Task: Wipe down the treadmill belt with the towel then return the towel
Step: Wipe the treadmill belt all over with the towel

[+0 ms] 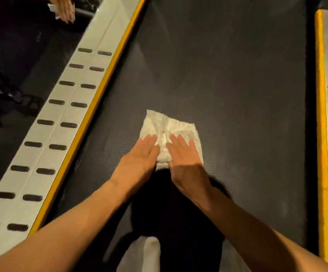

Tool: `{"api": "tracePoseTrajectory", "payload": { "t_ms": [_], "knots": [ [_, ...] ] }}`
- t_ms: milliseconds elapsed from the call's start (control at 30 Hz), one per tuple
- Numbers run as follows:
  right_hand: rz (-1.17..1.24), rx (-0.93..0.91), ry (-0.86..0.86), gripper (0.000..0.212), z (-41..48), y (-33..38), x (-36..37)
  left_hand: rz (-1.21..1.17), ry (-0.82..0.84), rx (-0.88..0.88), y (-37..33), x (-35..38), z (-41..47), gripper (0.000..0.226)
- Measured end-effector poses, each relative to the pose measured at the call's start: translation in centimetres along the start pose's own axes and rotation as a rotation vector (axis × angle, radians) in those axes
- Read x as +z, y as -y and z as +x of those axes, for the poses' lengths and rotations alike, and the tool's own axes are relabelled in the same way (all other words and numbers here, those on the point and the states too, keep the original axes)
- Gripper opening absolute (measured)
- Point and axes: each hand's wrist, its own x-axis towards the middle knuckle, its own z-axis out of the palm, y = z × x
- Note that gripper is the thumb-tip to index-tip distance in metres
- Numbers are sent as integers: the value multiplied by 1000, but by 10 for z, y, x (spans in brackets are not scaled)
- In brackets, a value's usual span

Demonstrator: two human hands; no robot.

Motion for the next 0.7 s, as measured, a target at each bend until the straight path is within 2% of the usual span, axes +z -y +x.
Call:
{"api": "tracePoseTrajectory", "payload": {
  "t_ms": [100,200,233,300,467,567,700],
  "knots": [
    [10,-36,19,48,-7,10,8,-66,8,-16,3,-1,-17,61],
    [28,-51,5,47,26,11,6,-89,4,-116,16,-21,-4,54],
    [57,-50,39,46,40,14,3,-78,43,-151,24,-26,2,51],
    [84,-41,94,49,63,23,2,-68,16,-191,39,-33,6,49],
    [47,-83,6,52,37,40,21,28,3,-119,35,-7,-22,42],
    [126,-68,63,55,18,49,25,34,-9,-144,34,0,-40,51],
    [60,-137,21,48,55,53,19,-77,3,-221,59,-7,-26,55]
  ]
}}
